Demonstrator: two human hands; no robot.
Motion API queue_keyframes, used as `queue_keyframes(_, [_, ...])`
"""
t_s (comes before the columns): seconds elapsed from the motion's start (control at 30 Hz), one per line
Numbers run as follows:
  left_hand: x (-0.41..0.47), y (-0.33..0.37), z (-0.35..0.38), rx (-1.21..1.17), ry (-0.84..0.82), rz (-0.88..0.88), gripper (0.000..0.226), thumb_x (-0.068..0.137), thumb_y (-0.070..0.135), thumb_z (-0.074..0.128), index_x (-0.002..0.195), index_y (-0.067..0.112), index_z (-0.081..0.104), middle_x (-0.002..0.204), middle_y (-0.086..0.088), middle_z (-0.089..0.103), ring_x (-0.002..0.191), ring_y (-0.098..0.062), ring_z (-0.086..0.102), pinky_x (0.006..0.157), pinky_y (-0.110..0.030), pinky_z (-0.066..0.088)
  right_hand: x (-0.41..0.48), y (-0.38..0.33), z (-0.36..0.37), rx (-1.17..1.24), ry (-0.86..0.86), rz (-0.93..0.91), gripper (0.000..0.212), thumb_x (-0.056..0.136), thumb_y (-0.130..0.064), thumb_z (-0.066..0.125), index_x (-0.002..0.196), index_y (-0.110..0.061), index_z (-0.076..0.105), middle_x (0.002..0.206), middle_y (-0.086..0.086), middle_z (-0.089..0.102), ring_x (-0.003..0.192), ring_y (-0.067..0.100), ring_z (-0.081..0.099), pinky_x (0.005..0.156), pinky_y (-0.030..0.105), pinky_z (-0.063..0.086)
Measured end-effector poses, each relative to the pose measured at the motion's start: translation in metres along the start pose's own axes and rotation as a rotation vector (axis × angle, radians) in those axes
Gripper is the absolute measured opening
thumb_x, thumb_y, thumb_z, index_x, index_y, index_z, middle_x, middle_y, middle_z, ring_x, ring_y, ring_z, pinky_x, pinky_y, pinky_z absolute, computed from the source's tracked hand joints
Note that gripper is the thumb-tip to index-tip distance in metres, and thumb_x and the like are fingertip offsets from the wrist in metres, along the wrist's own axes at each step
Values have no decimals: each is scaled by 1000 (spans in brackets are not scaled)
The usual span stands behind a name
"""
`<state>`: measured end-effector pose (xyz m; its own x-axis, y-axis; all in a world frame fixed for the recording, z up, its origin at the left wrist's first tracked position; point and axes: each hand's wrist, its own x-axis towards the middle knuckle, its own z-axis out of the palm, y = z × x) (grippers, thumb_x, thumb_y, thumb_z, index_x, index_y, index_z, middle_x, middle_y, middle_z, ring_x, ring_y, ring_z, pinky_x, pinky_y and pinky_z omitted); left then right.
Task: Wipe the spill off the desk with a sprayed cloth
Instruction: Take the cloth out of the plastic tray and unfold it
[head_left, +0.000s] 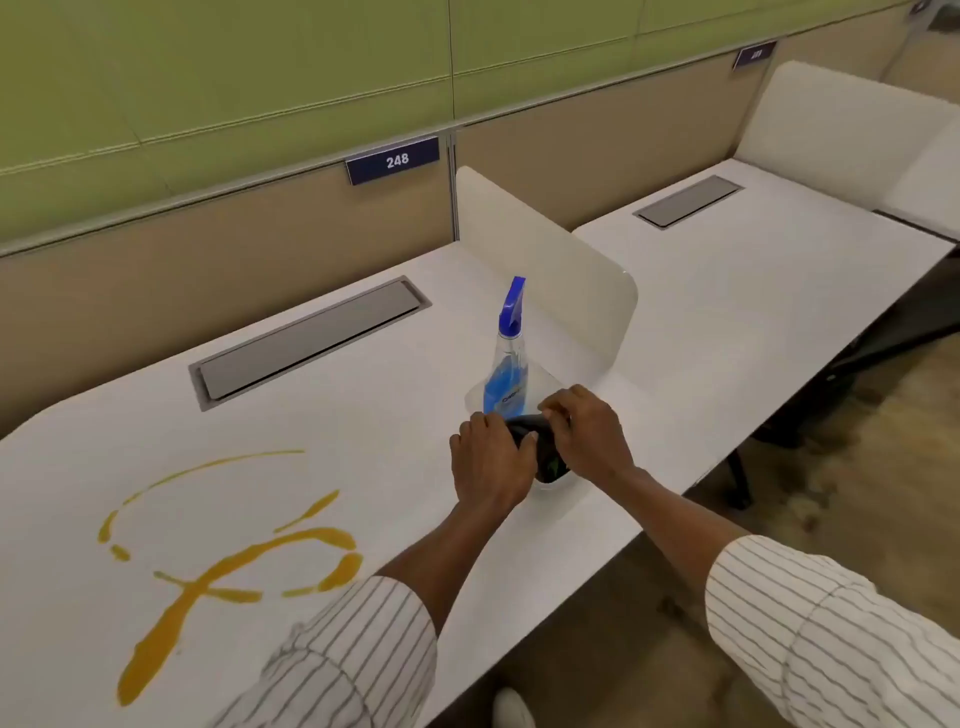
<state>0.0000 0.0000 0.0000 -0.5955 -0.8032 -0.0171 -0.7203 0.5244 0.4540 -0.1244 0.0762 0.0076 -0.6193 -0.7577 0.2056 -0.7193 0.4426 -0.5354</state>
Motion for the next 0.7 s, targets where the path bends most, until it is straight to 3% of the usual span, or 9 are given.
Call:
queue_keyframes(0.13, [12,3,8,-15,-3,-126,60,97,55,63,137,13,49,130,-6,61,118,-23,61,103,-36,50,27,14,-6,-63,-129,101,28,95,-2,64,121,-8,74,119,12,72,103,31,70,95,42,60])
queue_keyframes(0.3, [24,3,16,9,-44,-188,62,95,55,64,141,15,47,130,-7,62,119,-24,62,102,-37,54,55,27,10,-214,-368,105,35,97,-14,65,132,-16,69,127,7,73,112,26,68,99,35,54])
queue_keyframes(0.47, [33,9,15,-2,-74,-242,58,91,52,68,133,16,53,123,-7,59,114,-23,61,91,-36,56,71,28,30,-413,-563,-28,34,98,-42,66,119,-16,71,109,6,75,85,20,64,82,30,54])
queue_keyframes(0.7, [38,5,16,-40,-70,-228,37,93,43,67,118,18,58,115,-4,58,110,-21,59,84,-34,57,82,26,40,-640,-643,-282,37,101,-46,61,121,-16,64,114,9,68,108,24,64,88,34,56])
